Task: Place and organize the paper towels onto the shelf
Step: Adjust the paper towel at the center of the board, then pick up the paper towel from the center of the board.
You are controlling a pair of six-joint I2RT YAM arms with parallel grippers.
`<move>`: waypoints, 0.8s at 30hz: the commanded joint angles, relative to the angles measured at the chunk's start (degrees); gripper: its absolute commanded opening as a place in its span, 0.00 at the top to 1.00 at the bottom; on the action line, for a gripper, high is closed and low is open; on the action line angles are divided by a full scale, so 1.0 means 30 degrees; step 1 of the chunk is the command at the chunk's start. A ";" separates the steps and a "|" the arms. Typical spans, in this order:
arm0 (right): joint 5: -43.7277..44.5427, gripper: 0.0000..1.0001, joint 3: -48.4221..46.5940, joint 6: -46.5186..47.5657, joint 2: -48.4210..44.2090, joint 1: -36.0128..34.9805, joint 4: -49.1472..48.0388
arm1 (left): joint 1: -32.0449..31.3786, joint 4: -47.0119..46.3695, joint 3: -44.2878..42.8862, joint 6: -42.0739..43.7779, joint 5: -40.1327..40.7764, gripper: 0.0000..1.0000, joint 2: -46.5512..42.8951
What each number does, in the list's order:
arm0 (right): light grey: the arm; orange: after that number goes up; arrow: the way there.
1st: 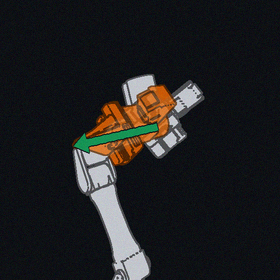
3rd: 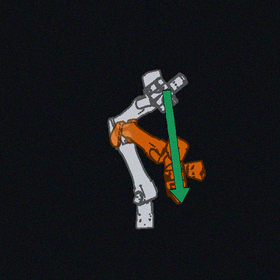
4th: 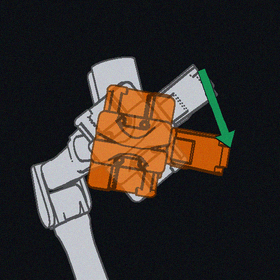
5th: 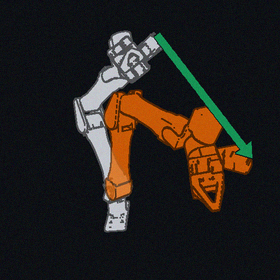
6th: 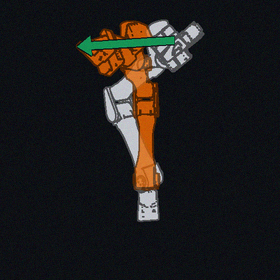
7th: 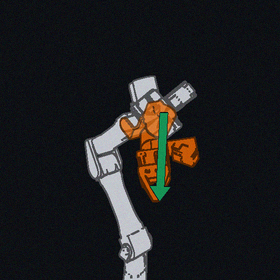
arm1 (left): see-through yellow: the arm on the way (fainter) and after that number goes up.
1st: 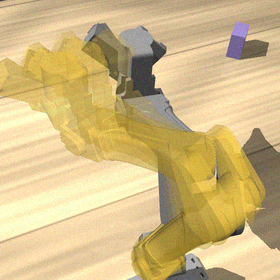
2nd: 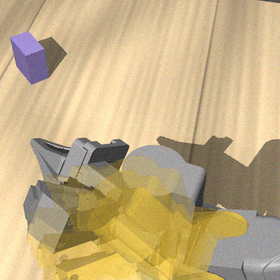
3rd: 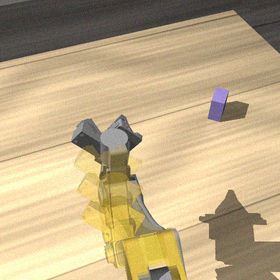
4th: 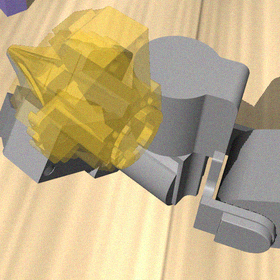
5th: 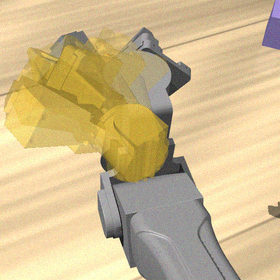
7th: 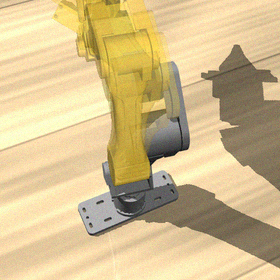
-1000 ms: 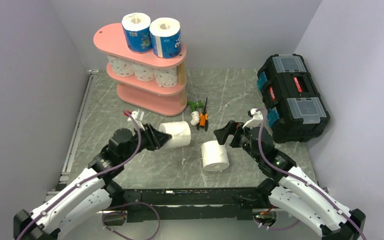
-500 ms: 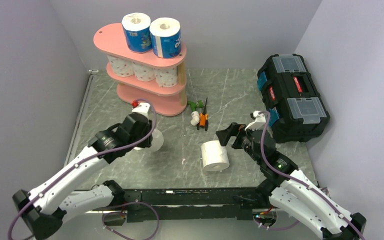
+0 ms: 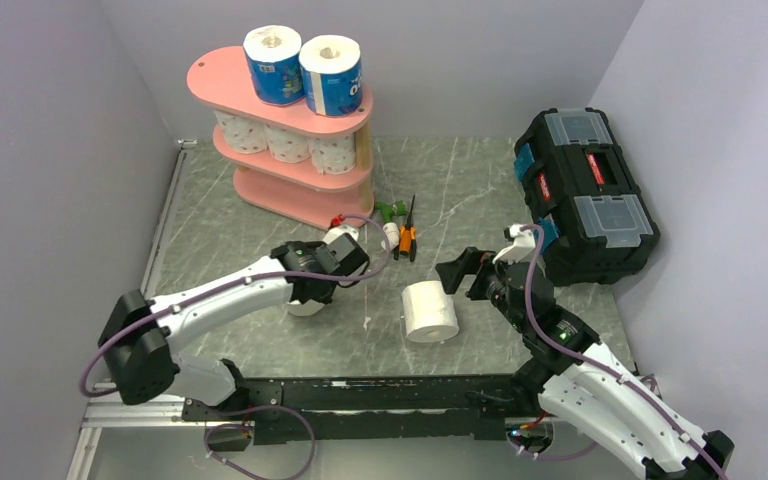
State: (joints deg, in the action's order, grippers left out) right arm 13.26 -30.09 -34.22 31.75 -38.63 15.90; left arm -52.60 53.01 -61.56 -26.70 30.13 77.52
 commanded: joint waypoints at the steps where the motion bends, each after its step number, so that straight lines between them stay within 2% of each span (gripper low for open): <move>1: 0.0571 0.01 0.0050 0.0403 -0.0245 -0.0057 0.0148 | -0.0758 -0.0350 -0.0966 -0.0234 0.1844 0.97 0.1017; 8: 0.0655 0.01 0.0087 0.0503 -0.0219 -0.0050 0.0123 | -0.1172 -0.1123 -0.0797 -0.0429 0.1432 0.93 0.1818; 10: 0.0675 0.01 0.0083 0.0521 -0.0238 -0.0071 0.0163 | -0.1255 -0.1287 -0.0736 -0.0442 0.1244 0.89 0.1912; 13: 0.0712 0.01 0.0068 0.0566 -0.0259 -0.0056 0.0207 | -0.1353 -0.1425 -0.0738 -0.0383 0.0957 0.63 0.1759; 14: 0.0687 0.01 0.0071 0.0591 -0.0258 -0.0066 0.0207 | -0.1384 -0.1427 -0.0821 -0.0339 0.0875 0.50 0.1609; 19: 0.0688 0.01 0.0124 0.0595 -0.0281 -0.0086 0.0149 | -0.1421 -0.1043 -0.1559 -0.0439 0.0654 0.18 0.0790; 22: 0.0712 0.01 0.0123 0.0569 -0.0386 -0.0065 0.0176 | -0.1423 -0.0699 -0.2108 -0.0607 0.0577 0.14 0.0028; 23: 0.0709 0.01 0.0174 0.0566 -0.0416 -0.0060 0.0156 | -0.1422 -0.0531 -0.2274 -0.0763 0.0689 0.05 -0.0347; 24: 0.0708 0.01 0.0198 0.0581 -0.0427 -0.0070 0.0149 | -0.1437 -0.0375 -0.2405 -0.0925 0.0955 0.01 -0.0764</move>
State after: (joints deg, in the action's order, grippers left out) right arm 14.52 -29.78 -33.36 31.35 -38.63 17.10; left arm -56.51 50.57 -65.04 -28.14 31.40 80.82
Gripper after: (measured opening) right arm 0.991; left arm 0.926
